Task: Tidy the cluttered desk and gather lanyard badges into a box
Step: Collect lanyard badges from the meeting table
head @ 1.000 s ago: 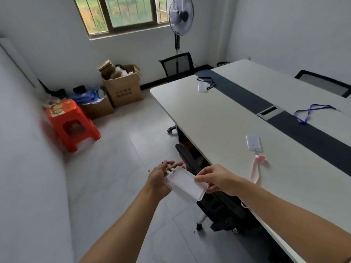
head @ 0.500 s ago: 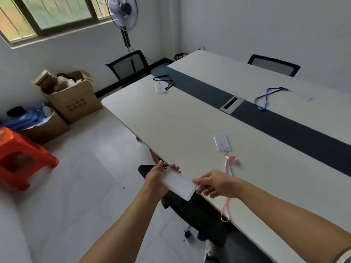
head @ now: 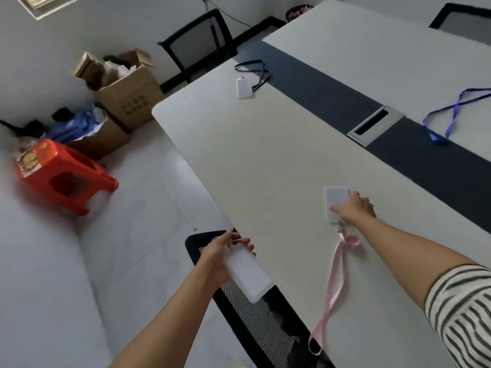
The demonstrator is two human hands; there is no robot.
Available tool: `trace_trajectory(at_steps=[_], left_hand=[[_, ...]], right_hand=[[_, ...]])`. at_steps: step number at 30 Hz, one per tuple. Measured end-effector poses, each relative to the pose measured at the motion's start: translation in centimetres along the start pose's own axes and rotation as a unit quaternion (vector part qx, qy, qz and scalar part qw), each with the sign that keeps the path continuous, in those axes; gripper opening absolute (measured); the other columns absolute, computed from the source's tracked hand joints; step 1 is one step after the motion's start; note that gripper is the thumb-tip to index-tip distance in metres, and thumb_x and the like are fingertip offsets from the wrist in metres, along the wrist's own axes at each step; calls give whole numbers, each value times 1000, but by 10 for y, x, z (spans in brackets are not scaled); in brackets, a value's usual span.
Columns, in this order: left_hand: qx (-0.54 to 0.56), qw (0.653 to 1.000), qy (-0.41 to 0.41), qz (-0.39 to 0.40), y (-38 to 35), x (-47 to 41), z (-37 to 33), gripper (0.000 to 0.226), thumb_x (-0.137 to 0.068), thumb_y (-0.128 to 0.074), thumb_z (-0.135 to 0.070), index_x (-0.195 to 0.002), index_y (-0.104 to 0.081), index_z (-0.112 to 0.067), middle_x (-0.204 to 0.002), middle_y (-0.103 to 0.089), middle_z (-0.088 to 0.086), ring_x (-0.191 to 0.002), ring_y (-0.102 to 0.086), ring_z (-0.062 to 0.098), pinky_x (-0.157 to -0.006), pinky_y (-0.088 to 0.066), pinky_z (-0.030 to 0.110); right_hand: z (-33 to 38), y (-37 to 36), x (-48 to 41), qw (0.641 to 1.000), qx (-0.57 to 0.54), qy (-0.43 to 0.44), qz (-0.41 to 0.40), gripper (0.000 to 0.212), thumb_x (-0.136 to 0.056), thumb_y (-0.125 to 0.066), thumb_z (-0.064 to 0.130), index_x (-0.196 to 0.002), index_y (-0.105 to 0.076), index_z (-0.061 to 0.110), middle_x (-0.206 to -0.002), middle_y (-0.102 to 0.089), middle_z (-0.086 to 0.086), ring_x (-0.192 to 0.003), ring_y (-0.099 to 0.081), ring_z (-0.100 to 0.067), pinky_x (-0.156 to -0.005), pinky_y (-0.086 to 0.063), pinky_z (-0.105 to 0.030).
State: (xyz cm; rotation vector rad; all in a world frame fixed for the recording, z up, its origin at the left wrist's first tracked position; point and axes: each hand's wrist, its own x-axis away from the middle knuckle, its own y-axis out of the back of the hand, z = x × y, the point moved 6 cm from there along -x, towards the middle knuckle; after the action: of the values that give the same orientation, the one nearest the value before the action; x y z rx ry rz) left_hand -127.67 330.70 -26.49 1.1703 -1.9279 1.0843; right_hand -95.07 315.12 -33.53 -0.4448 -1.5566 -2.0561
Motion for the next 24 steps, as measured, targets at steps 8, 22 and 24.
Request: trace_trajectory(at_steps=[8,22,24], left_hand=[[-5,998,-8,-55,16,-5,-14,21,-98,-53,-21,-86,-56,-4,-77,-68,20,-66,-68,33,-59,-58,45],[49,998,-28,35,111,18,-68,34,-91,-60,-26,-62,-57,-9,-75,-65,15,-73,-66,34,-75,-57,46],[50,997,-29,44,139,22,-80,33,-92,-58,-26,-66,-61,-7,-76,-64,16,-73,-65,35,-76,-56,48]], right_hand=[[33,-16,-14,999,27,-10,-14,73,-74,-79,31,-128,-35,10,-122,-57,-18,-112,-57,-35,-85,-44,-36],[252,-33,144,925,-211,306,80,63,-82,-65,8,-138,-40,23,-103,-55,-7,-83,-62,-23,-50,-54,-26],[281,-42,178,909,-238,327,103,63,-82,-64,6,-139,-42,19,-106,-56,-9,-83,-64,-24,-50,-54,-24]])
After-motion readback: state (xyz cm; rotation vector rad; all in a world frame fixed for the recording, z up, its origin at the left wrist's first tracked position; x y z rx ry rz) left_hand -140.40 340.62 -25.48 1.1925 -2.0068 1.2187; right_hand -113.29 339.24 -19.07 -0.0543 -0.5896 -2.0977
